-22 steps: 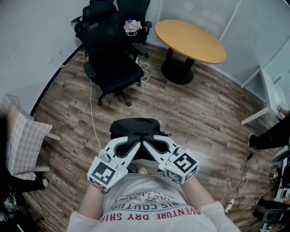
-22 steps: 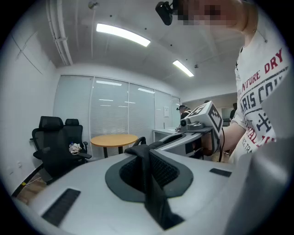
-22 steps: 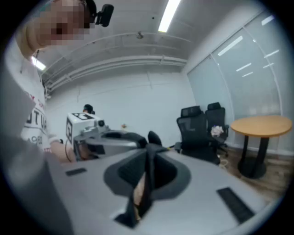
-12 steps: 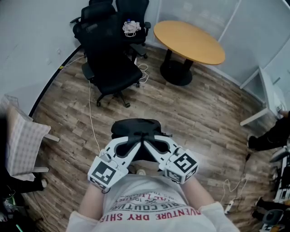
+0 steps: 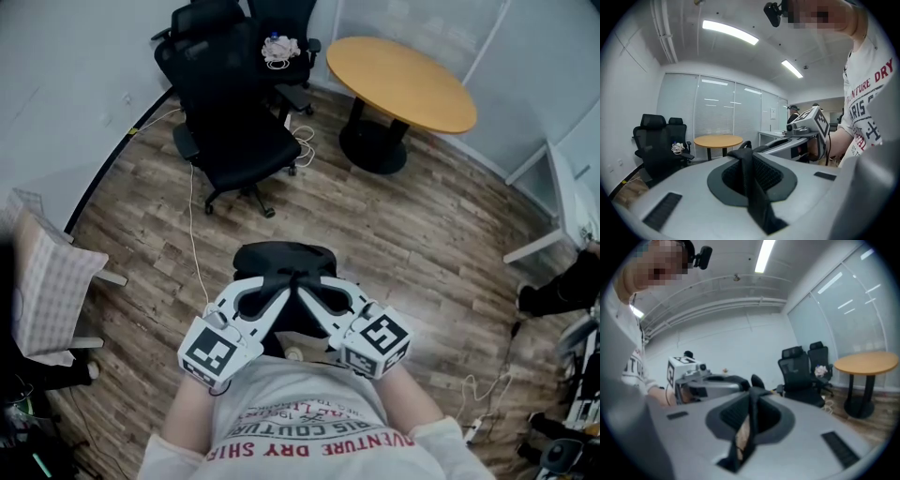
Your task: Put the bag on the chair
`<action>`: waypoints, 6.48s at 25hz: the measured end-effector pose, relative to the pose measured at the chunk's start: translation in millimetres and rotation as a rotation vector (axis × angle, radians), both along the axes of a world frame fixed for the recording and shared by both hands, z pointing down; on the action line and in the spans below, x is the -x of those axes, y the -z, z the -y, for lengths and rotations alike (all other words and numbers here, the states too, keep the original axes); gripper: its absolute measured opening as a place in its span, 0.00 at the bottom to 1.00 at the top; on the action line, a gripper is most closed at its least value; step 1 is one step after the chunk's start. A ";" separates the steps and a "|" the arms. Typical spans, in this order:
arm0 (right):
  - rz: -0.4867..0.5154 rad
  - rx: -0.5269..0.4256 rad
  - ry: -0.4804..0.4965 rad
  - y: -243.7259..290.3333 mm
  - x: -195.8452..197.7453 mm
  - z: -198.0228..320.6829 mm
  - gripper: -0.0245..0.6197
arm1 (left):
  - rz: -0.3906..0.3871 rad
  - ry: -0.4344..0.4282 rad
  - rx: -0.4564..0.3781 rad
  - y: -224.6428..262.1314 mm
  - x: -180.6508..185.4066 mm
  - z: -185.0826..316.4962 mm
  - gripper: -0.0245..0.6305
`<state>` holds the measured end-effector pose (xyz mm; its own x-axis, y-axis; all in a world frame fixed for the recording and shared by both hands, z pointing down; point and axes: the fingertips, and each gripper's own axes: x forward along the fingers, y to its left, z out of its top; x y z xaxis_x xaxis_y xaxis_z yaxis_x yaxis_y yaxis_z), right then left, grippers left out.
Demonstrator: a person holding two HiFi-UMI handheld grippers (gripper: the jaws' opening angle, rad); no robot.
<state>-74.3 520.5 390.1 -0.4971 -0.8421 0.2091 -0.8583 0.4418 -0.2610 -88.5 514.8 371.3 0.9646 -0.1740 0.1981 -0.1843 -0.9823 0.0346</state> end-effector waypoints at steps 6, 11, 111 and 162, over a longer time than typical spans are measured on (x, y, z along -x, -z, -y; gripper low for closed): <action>-0.009 0.023 0.002 -6.0 -3.7 40.6 0.12 | 0.010 0.018 0.022 -7.0 -4.7 44.0 0.12; 0.012 0.077 -0.027 -14.8 -20.1 98.9 0.12 | 0.023 -0.011 0.045 -15.8 -20.1 100.0 0.12; -0.255 0.459 0.369 -264.2 -155.0 959.7 0.18 | 0.191 0.420 0.402 -290.6 -131.6 936.1 0.12; -0.192 -0.193 0.303 -17.0 -151.8 787.3 0.08 | -0.046 0.601 -0.048 -31.8 -130.4 784.3 0.09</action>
